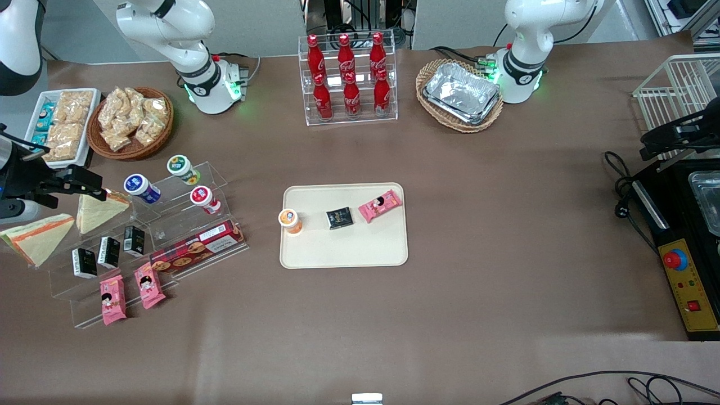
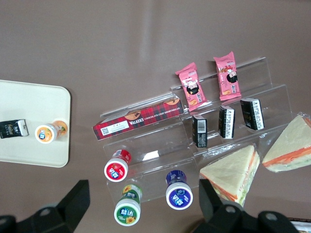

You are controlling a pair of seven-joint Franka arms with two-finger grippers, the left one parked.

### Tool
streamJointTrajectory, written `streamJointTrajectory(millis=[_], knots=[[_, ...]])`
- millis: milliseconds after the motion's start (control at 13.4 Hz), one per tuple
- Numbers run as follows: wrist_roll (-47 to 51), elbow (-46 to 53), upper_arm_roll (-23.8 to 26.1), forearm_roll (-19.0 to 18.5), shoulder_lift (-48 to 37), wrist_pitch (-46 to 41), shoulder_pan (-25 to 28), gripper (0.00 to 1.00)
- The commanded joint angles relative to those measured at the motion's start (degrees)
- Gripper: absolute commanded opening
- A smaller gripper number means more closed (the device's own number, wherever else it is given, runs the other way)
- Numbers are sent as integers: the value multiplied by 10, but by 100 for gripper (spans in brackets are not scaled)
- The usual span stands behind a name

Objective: Place sandwich on tray

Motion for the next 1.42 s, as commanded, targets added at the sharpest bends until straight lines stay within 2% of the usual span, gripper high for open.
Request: streamJointTrajectory(millis=[0, 75, 299, 823, 1122, 1347], knots=[[7, -1, 5, -7, -5, 3, -9, 100], [7, -1, 5, -7, -4, 3, -9, 100], [8, 0, -3, -49, -3, 6, -14, 100], [4, -1, -91, -42, 10, 40, -26, 100], [5, -2, -154, 4, 23, 52, -31, 100], [1, -1, -198, 4, 46, 64, -32, 100]])
